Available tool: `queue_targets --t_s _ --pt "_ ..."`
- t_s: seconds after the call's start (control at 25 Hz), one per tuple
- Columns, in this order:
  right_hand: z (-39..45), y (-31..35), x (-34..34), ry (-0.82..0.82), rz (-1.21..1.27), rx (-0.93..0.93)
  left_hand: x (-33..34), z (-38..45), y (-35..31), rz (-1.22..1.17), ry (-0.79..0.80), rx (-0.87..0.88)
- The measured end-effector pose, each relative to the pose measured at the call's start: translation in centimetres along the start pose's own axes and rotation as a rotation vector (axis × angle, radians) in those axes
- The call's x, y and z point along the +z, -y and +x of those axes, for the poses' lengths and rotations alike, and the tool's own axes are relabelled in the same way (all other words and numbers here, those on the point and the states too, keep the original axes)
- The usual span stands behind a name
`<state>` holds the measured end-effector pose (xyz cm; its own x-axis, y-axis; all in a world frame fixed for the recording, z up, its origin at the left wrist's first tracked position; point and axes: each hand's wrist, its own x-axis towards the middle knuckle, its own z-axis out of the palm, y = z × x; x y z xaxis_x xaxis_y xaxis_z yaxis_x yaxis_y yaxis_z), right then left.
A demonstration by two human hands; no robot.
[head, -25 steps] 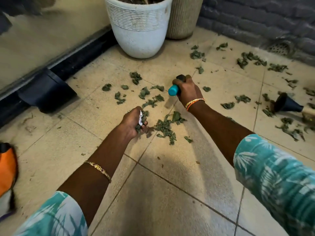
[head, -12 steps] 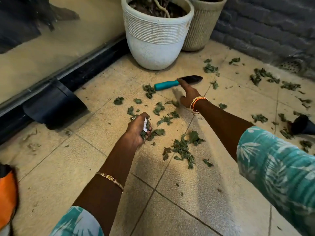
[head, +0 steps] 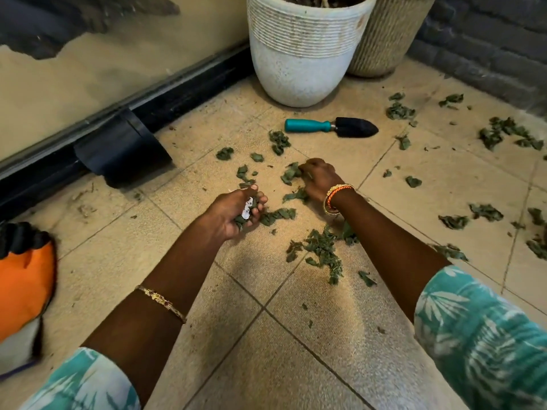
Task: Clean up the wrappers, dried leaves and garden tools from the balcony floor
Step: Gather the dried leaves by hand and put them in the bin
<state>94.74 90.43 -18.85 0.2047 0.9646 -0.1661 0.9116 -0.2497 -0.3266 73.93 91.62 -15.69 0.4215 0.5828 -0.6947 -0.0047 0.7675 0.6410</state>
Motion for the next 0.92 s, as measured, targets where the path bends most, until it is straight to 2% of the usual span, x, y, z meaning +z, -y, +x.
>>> queue_targets --t_s 0.2,0.4,0.56,0.64,0.72,0.92 --pt "-3.5 -0.4 1.4 -0.066 0.054 -0.063 -0.7 -2.0 1.5 -0.011 -0.041 -0.053" --pt "-5.3 -0.8 1.8 -0.308 0.068 -0.118 0.4 -2.6 2.4 -0.027 -0.062 -0.040" --pt "-7.2 0.1 -0.8 -0.463 0.352 0.045 1.2 -2.9 2.9 0.051 -0.017 -0.047" --pt "-8.6 1.5 -2.3 -0.537 0.484 0.041 1.6 -2.8 3.2 0.109 -0.021 -0.046" --pt "-10.2 3.0 -2.8 -0.530 0.513 0.000 2.0 -2.5 3.5 0.068 -0.012 -0.042" --pt "-13.6 6.4 -0.2 -0.378 0.414 -0.116 3.1 -2.4 4.2 0.071 -0.003 0.011"
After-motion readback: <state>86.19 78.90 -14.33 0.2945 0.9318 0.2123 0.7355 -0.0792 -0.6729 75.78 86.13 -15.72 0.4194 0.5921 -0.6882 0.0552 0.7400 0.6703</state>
